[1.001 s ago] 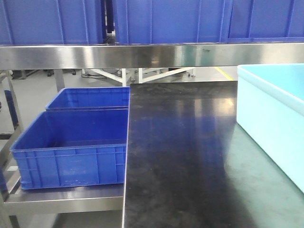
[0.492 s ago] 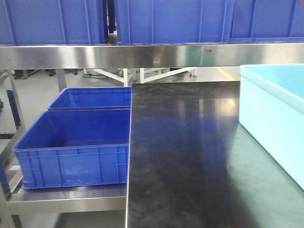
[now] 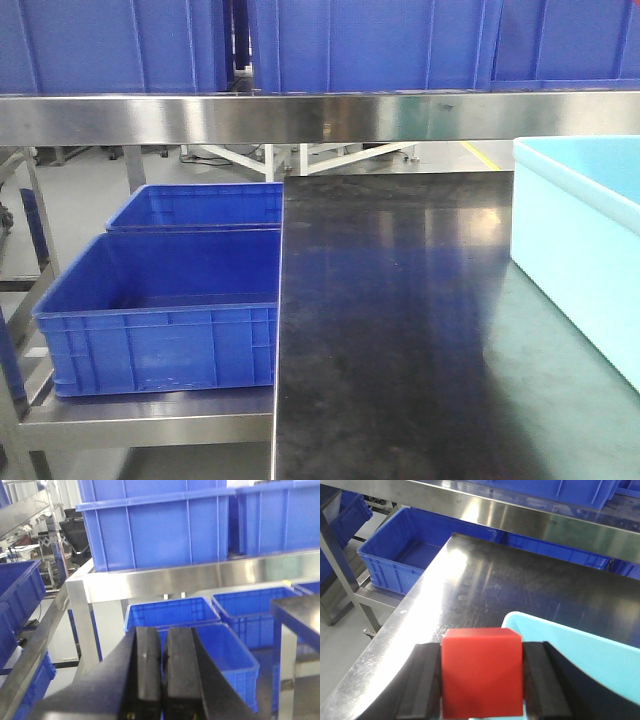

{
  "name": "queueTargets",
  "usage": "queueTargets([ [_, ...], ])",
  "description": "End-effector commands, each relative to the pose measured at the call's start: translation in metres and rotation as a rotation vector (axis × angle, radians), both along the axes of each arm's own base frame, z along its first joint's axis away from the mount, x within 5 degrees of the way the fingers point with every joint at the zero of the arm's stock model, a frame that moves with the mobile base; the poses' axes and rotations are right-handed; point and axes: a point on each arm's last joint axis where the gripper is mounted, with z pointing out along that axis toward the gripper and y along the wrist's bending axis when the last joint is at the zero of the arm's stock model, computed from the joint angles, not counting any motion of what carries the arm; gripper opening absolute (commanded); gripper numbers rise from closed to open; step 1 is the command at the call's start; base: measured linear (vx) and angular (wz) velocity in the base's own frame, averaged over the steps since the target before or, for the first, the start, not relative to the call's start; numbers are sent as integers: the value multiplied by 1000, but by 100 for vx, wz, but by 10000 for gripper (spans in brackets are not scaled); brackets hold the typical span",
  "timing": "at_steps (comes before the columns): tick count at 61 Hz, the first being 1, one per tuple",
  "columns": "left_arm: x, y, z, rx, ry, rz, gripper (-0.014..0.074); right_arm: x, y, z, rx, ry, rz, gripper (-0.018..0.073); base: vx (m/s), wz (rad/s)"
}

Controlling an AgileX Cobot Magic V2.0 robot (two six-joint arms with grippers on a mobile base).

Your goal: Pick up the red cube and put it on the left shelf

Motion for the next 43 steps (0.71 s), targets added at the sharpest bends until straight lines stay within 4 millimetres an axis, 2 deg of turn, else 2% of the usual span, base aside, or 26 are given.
queueTargets([
  [1, 1, 0, 0, -25, -60, 2, 106, 1, 1, 18, 27, -111, 9, 58, 0, 0],
  [43, 1, 0, 0, -25, -61, 2, 106, 1, 1, 18, 27, -111, 9, 58, 0, 2],
])
